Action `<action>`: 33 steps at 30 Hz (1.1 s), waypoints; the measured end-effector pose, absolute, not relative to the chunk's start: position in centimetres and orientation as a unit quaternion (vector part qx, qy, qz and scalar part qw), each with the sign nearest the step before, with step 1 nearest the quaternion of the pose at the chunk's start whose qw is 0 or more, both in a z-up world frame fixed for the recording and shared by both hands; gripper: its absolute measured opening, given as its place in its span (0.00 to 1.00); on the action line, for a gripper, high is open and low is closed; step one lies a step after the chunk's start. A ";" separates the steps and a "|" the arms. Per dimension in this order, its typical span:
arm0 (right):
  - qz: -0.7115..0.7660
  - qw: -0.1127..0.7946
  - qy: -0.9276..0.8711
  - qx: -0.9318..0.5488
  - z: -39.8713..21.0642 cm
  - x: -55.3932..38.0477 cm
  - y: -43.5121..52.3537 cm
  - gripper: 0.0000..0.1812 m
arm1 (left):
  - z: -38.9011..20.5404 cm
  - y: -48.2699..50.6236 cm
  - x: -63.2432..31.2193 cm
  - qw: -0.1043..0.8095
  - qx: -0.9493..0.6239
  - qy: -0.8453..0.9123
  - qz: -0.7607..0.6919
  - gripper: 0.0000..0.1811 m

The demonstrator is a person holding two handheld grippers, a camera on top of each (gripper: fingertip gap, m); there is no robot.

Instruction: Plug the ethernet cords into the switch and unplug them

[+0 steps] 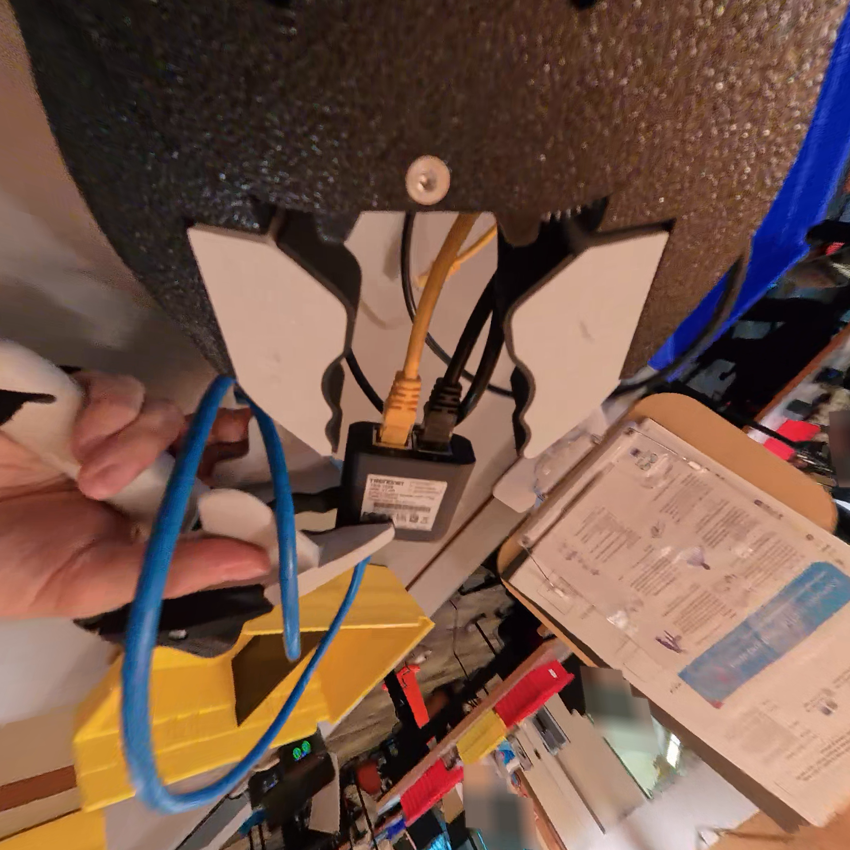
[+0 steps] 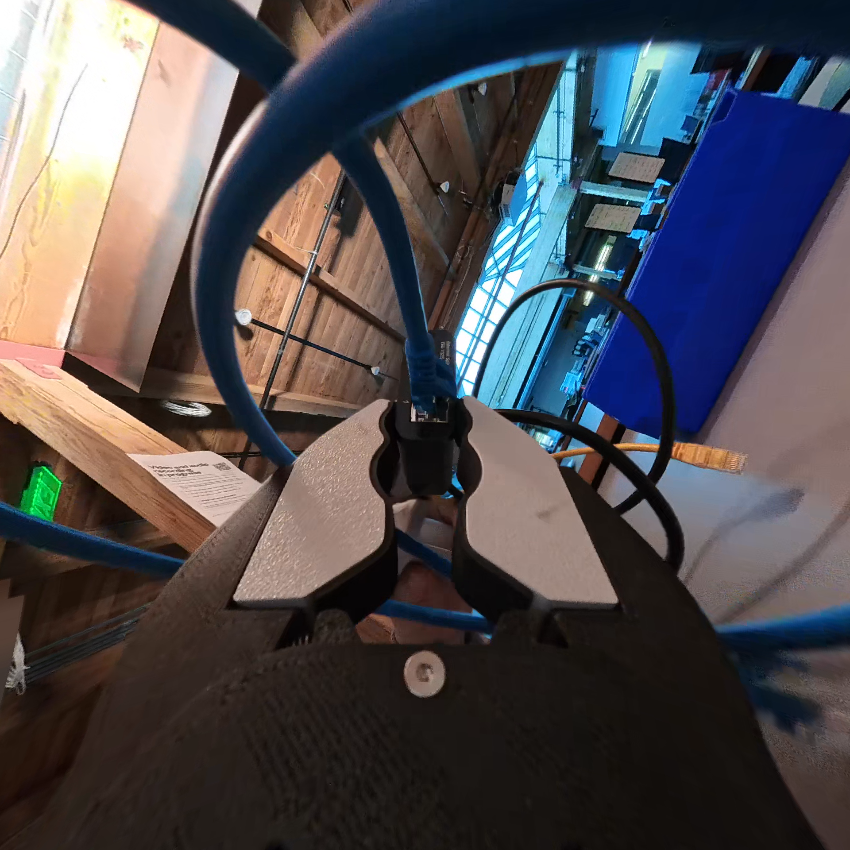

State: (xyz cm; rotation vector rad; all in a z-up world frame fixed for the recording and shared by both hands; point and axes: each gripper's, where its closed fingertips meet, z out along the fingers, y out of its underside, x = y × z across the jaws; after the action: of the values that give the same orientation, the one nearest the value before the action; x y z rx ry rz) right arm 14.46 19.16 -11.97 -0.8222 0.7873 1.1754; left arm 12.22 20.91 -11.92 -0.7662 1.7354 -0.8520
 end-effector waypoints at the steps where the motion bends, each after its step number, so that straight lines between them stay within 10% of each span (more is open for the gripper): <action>1: 0.521 0.686 0.351 -0.367 -11.8 14.4 19.1 0.13 | -12.5 21.0 12.4 0.490 -0.330 0.723 -0.359 0.38; 30: 0.493 0.679 0.323 -0.437 -12.1 12.9 20.1 0.13 | -13.5 21.6 13.0 0.514 -0.302 0.674 -0.437 0.33; 33: 0.500 0.633 0.297 -0.510 -13.4 12.9 19.8 0.27 | -12.0 24.8 13.1 0.515 -0.372 0.633 -0.442 0.33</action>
State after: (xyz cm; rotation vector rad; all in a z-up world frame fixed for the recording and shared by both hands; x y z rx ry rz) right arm 12.95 19.85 -13.44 -1.1668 0.6799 1.1445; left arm 13.13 24.82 -11.97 -0.8936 1.5199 -1.0623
